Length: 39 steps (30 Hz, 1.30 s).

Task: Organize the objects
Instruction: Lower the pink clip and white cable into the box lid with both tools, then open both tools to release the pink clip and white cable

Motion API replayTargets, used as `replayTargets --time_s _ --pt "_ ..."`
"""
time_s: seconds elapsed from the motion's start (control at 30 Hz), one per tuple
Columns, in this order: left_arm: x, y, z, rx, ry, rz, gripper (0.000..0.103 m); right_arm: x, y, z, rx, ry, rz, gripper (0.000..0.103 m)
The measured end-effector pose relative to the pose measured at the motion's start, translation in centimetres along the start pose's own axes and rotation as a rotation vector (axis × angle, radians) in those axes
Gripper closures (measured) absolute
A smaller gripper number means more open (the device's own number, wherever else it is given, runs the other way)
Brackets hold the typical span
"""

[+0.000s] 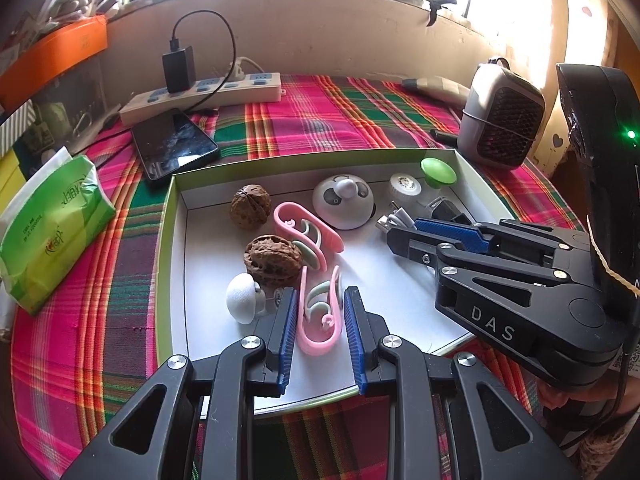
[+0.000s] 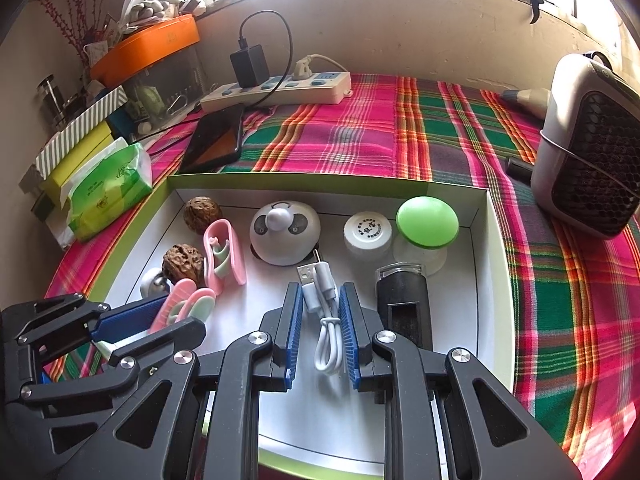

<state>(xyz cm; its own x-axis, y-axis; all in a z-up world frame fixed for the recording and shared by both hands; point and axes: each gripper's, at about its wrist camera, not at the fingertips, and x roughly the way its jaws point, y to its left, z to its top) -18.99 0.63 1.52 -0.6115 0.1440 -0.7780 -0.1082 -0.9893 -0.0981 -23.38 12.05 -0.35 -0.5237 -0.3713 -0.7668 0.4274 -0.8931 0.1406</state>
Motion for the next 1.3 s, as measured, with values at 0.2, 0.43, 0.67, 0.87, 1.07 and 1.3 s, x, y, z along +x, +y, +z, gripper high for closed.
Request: replayTargets --time_s 0.2,0.43,0.67,0.87,1.07,1.3 --pt "0.07 0.0 -0.02 0.0 0.001 0.001 0.081 0.04 0.04 0.13 -0.004 -0.002 0.001 0.082" --pt "0.11 0.03 -0.06 -0.003 0.002 0.002 0.081 0.0 0.04 0.14 -0.005 -0.003 0.002 0.082" --pt "0.13 0.07 -0.05 -0.006 0.008 0.005 0.081 0.01 0.28 0.11 -0.012 -0.003 0.009 0.082" --pt "0.14 0.13 -0.04 -0.01 0.01 0.008 0.081 -0.06 0.47 0.05 -0.017 -0.003 0.012 0.082" --pt "0.08 0.26 -0.12 -0.01 0.011 0.02 0.08 -0.08 0.64 0.0 -0.018 -0.003 0.02 0.074" --pt "-0.27 0.24 -0.2 -0.012 0.006 0.032 0.075 -0.25 0.81 0.0 -0.016 -0.009 0.006 0.072"
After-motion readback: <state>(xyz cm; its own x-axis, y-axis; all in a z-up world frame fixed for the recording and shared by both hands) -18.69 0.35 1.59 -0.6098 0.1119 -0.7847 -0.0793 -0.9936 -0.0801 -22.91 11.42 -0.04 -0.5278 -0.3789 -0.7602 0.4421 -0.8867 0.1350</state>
